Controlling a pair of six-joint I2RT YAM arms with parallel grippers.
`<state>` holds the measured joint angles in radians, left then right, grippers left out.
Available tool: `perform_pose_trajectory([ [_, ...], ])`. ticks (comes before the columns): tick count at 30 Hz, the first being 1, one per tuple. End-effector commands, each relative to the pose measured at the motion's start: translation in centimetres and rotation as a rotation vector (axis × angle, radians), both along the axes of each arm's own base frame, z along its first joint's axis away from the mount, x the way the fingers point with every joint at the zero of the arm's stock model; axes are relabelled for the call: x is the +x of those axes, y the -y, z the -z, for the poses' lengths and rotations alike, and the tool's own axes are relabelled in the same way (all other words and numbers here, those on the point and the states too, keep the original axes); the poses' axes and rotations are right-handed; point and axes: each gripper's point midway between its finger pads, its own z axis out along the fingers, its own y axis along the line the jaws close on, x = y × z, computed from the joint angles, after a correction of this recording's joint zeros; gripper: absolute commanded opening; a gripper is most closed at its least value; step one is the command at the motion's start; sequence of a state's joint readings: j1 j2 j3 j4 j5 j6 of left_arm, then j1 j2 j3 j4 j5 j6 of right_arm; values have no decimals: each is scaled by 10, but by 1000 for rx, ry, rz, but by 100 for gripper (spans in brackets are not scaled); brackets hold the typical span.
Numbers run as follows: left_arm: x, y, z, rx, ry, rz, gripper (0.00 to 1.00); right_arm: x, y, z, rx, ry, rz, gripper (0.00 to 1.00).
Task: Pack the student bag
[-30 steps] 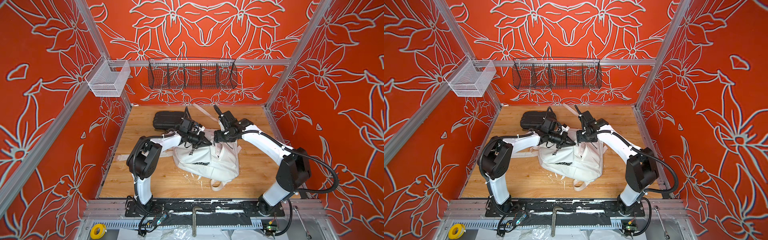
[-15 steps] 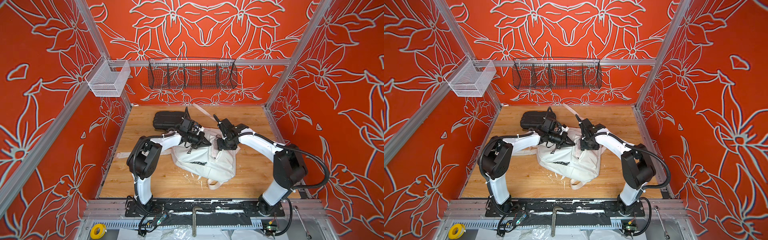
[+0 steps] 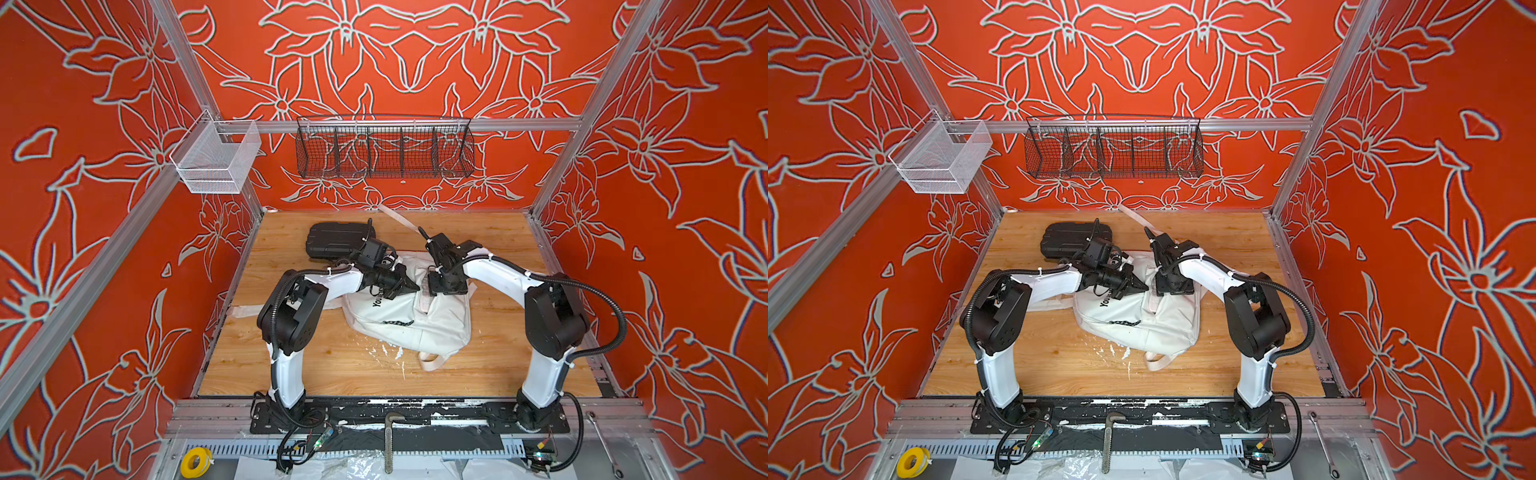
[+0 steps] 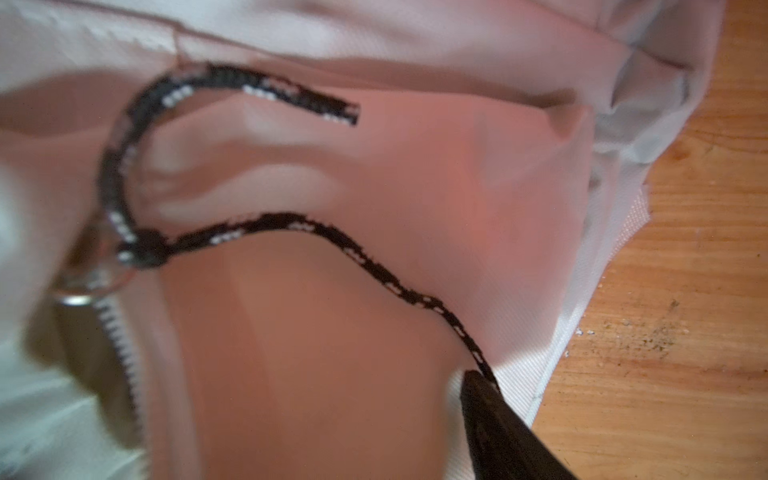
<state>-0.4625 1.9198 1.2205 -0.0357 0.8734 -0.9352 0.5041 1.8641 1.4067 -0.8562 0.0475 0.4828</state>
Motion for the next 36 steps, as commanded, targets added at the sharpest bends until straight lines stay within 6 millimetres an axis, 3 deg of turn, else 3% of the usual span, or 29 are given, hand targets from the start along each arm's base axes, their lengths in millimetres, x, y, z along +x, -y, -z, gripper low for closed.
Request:
perform_pose_trajectory([
  [1,-17,16,-95,-223,181,186,0,-21,51,48,-194,-129,78,70],
  [4,-17,9,-90,-189,179,181,0,-18,47,44,-158,-130,66,70],
  [9,-12,6,-66,-140,149,186,0,-10,15,-9,-12,23,4,70],
  [12,-11,8,-59,-137,138,189,0,-17,3,-29,20,59,-42,71],
  [18,-11,7,-63,-129,148,188,0,-37,-13,-34,27,59,-79,72],
  [21,-14,7,-69,-152,144,180,0,-45,-19,-23,29,37,-84,72],
  [26,-20,10,-84,-233,104,172,0,-54,-5,27,-45,-55,-10,72],
  [31,-24,11,-103,-310,83,161,0,-58,-12,63,-26,-139,40,72],
  [36,-24,10,-110,-331,76,176,0,-58,-2,79,-72,-174,70,73],
])
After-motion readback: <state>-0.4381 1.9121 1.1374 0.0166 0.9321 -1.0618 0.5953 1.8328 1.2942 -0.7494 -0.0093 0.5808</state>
